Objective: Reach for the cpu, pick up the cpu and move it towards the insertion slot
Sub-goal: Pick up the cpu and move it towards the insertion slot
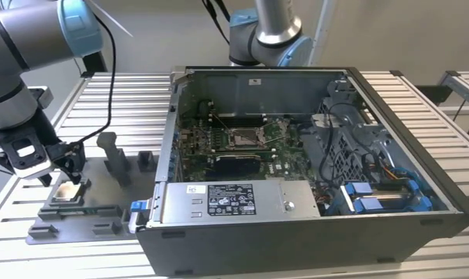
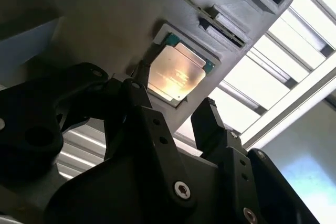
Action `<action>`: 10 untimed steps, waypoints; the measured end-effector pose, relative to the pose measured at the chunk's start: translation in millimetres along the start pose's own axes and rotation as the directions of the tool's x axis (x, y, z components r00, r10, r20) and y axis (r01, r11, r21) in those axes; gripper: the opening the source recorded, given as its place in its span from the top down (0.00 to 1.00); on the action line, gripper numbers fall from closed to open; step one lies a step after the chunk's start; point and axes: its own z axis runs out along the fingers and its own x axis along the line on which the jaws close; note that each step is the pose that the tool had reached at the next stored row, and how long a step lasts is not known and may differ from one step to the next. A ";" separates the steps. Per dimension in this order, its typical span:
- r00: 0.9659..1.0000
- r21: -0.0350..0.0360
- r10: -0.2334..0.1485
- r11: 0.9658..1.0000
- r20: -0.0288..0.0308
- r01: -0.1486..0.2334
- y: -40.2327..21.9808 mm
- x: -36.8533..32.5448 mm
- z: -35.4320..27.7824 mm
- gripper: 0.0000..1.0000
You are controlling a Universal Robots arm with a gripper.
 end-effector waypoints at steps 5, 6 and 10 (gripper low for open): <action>1.000 0.000 0.002 1.000 0.000 -0.002 -0.5 0.3 5.9 0.00; 1.000 0.000 0.002 1.000 0.000 -0.002 -0.5 0.4 7.0 0.00; 1.000 0.001 0.004 1.000 0.000 -0.004 -0.7 0.7 12.1 0.00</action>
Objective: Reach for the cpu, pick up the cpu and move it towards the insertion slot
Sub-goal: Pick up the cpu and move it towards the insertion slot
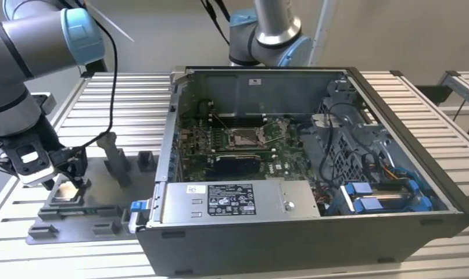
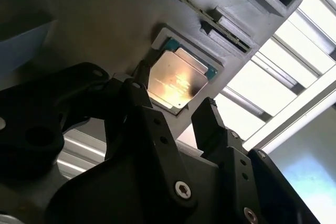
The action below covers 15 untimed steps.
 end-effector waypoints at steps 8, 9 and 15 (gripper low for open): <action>1.000 0.000 0.004 1.000 0.000 -0.004 -0.4 0.0 9.7 0.00; 1.000 0.000 0.005 1.000 0.000 -0.005 -0.4 0.1 10.5 0.00; 1.000 0.000 0.006 1.000 0.000 -0.006 -0.5 0.1 12.5 0.00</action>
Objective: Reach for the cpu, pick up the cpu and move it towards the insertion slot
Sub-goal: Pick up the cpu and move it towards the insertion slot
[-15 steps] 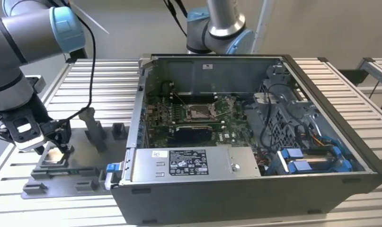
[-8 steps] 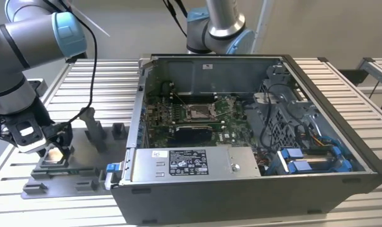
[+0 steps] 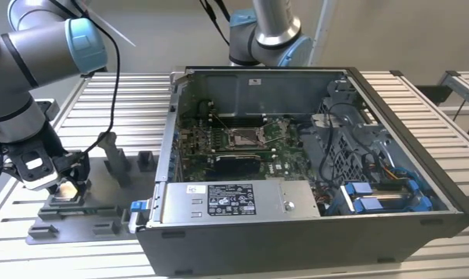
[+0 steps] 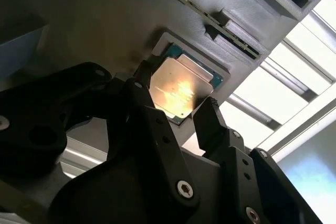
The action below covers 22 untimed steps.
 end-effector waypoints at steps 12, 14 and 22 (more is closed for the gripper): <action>1.000 0.000 0.000 1.000 0.000 0.000 0.0 0.0 0.1 1.00; 1.000 0.000 0.000 1.000 0.001 0.000 0.0 0.0 0.1 1.00; 1.000 0.000 0.000 1.000 0.001 0.000 0.0 0.0 0.4 0.00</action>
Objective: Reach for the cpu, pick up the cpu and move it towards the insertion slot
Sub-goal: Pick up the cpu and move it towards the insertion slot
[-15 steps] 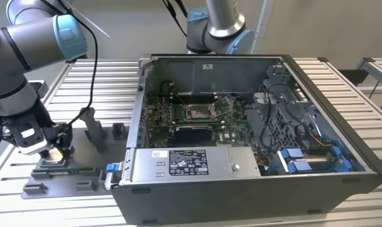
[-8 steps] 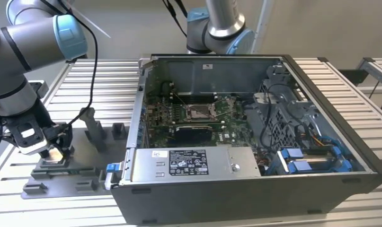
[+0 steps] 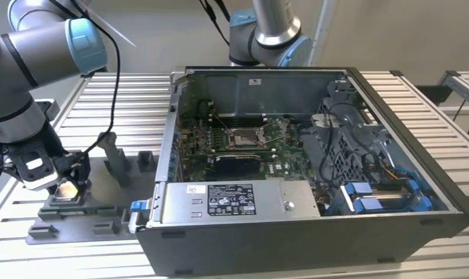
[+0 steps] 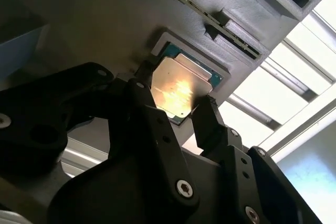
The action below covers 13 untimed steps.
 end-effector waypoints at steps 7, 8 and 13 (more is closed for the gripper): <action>1.000 0.001 0.000 1.000 0.000 0.000 -0.1 0.1 2.3 0.00; 1.000 0.001 0.000 1.000 -0.001 0.000 -0.1 0.1 2.3 0.00; 1.000 0.001 0.000 1.000 0.000 0.000 -0.1 0.1 2.5 1.00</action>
